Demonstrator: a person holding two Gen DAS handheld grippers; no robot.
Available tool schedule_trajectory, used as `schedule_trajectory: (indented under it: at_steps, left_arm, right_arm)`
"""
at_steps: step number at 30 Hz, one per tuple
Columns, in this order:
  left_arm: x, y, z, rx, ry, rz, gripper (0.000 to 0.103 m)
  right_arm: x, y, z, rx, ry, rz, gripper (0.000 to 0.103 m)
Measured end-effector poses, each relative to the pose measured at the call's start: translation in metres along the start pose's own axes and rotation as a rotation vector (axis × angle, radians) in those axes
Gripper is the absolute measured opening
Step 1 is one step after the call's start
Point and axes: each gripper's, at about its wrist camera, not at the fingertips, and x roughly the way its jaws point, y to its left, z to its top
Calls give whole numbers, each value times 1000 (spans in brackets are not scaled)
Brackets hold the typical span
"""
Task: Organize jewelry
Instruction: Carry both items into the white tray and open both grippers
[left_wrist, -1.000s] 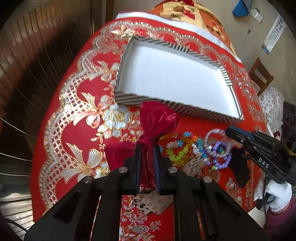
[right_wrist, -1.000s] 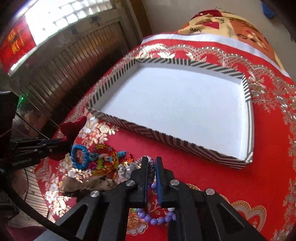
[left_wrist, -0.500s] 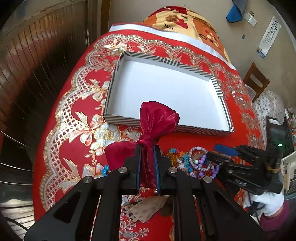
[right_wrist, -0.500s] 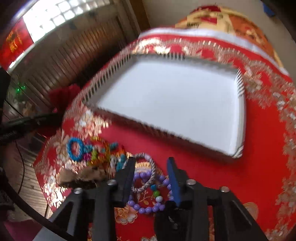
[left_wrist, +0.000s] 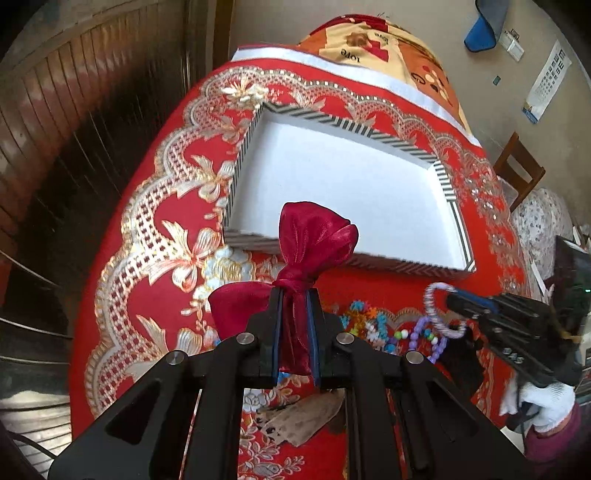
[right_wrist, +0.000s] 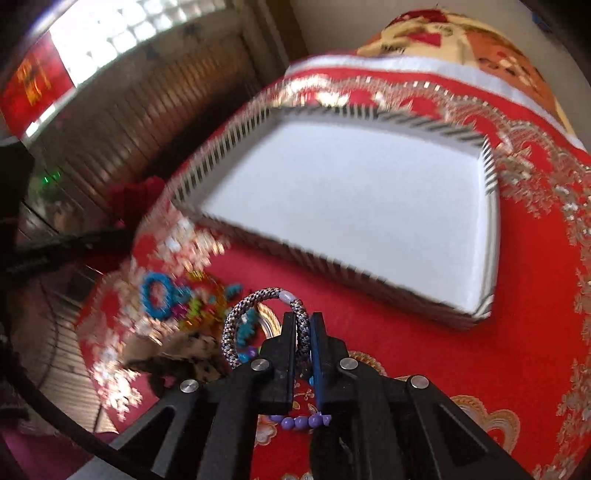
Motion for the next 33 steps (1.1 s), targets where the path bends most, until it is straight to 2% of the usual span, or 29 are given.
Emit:
schedule_trajectory:
  at_steps: [6,12,22,33]
  left_arm:
    - [2,-16,27,42,-41,25,11]
    - [21,-29,60,87,-67,80,11]
    - [81,-24,93,104,-13,142,11]
    - [123,-16,101,85,63,160,12]
  right_arm:
    - [-26,-12,24,49,-85,-46,7]
    - [-19,-27,44,91,-102,-93,7]
    - [18,-69,61,162,-34,-165,7]
    - [53,-93,65,207,49,-194,7]
